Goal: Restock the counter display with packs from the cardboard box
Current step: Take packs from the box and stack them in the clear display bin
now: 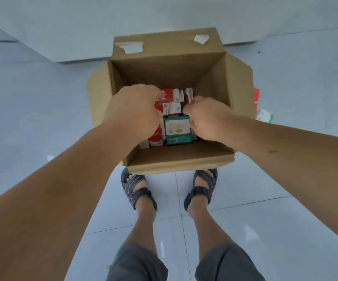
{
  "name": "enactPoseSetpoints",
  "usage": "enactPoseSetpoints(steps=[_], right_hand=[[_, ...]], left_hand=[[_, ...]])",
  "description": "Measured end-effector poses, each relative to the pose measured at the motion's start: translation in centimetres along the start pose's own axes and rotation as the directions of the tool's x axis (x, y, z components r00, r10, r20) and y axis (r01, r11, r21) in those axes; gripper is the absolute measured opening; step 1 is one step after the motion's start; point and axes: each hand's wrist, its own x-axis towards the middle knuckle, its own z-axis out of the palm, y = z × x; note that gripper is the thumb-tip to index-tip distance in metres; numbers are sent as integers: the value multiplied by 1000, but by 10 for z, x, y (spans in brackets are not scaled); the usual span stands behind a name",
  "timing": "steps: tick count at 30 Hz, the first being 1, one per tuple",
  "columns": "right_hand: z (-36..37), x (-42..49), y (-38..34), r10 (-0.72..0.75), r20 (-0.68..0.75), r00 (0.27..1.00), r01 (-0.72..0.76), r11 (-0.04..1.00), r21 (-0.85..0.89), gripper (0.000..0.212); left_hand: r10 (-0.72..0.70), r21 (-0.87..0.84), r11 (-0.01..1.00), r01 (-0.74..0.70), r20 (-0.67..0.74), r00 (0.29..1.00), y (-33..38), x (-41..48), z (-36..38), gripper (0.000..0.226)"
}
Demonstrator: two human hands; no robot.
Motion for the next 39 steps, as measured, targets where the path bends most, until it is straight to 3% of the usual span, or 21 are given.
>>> enactPoseSetpoints(steps=[4, 10, 15, 21, 24, 28, 30, 33, 35, 37, 39], right_hand=[[64, 54, 2, -42, 217, 975, 59, 996, -73, 47], [143, 118, 7, -127, 491, 862, 214, 969, -126, 64], [163, 144, 1, -235, 445, 864, 310, 945, -103, 79], [164, 144, 5, -224, 392, 892, 276, 958, -81, 57], [156, 134, 4, -275, 392, 878, 358, 920, -157, 52], [132, 108, -3, -296, 264, 918, 357, 907, -223, 53], [114, 89, -4, -263, 187, 947, 292, 944, -154, 53], [76, 49, -3, -199, -20, 980, 199, 980, 14, 55], [49, 17, -3, -183, -205, 962, 198, 979, 57, 58], [26, -14, -6, -179, -361, 915, 224, 971, 87, 61], [6, -40, -12, -172, -503, 847, 263, 958, 115, 58]], left_hand=[[-26, -4, 1000, 26, 108, 994, -16, 35, 58, 50], [-20, -18, 1000, 23, 135, 991, -29, 73, 102, 49], [-94, 1, 995, 96, 190, 977, -34, 94, 107, 54], [-141, 78, 989, 123, 310, 940, -27, 106, 101, 56], [-74, 38, 997, 67, 231, 970, -30, 98, 101, 48], [-110, 27, 994, 106, 268, 957, -23, 87, 93, 55], [-95, 5, 995, 97, 231, 968, -19, 76, 90, 52], [-52, -80, 995, 66, 167, 985, -14, 58, 85, 40], [-66, -240, 965, 108, 175, 982, -9, 45, 74, 39], [-98, -523, 834, 176, 173, 980, 2, 30, 55, 35], [-167, -754, 591, 285, 231, 958, 12, 13, 29, 30]])
